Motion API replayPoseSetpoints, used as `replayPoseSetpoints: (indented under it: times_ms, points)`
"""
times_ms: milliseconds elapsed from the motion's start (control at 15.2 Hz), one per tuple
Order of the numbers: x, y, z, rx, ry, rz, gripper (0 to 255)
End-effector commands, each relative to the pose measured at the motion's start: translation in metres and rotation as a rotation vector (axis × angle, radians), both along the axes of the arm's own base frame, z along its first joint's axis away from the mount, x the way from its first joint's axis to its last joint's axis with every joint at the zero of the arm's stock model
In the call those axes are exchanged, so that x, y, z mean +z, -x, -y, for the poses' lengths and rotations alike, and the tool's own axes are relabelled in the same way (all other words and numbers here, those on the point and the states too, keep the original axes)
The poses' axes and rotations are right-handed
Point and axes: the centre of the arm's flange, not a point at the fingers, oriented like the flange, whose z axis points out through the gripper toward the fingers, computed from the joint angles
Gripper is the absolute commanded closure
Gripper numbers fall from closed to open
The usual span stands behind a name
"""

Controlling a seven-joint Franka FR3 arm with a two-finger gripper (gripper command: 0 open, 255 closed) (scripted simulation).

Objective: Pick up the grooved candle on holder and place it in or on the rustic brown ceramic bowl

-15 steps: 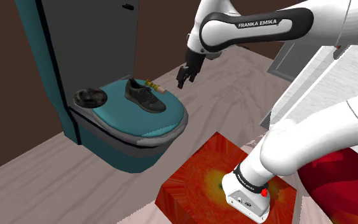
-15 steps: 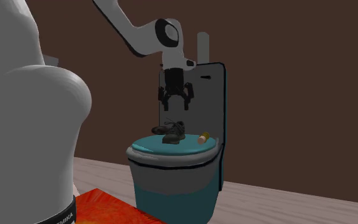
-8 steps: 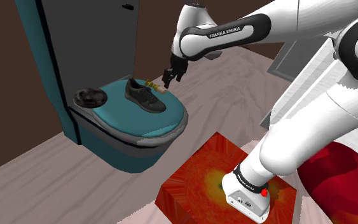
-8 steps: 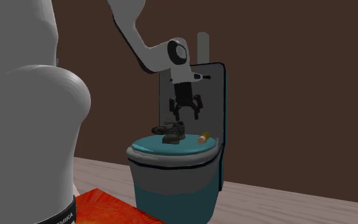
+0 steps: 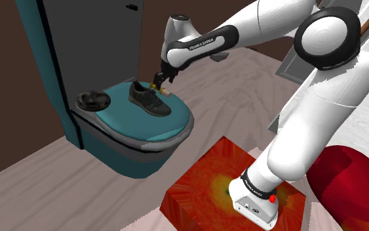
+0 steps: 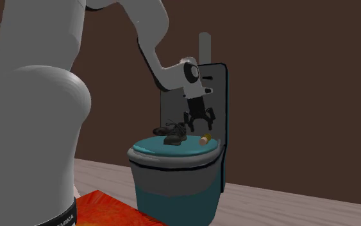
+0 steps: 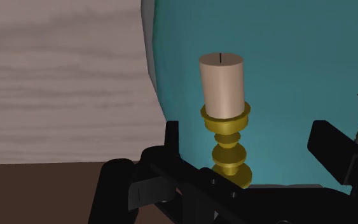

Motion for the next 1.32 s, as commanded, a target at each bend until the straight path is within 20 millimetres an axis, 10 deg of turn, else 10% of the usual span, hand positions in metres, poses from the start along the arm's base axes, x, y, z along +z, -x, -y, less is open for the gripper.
replayPoseSetpoints:
  times_ms: [0,462,990,1056,1254]
  points:
    - [-0.008,-0.014,0.002,-0.003,0.009,0.009,0]
    - [-0.047,-0.021,0.008,-0.003,0.009,0.009,0]
    - [-0.047,-0.021,0.008,-0.003,0.009,0.009,0]
    - [-0.047,-0.021,0.008,-0.003,0.009,0.009,255]
    - [-0.047,-0.021,0.008,-0.003,0.009,0.009,255]
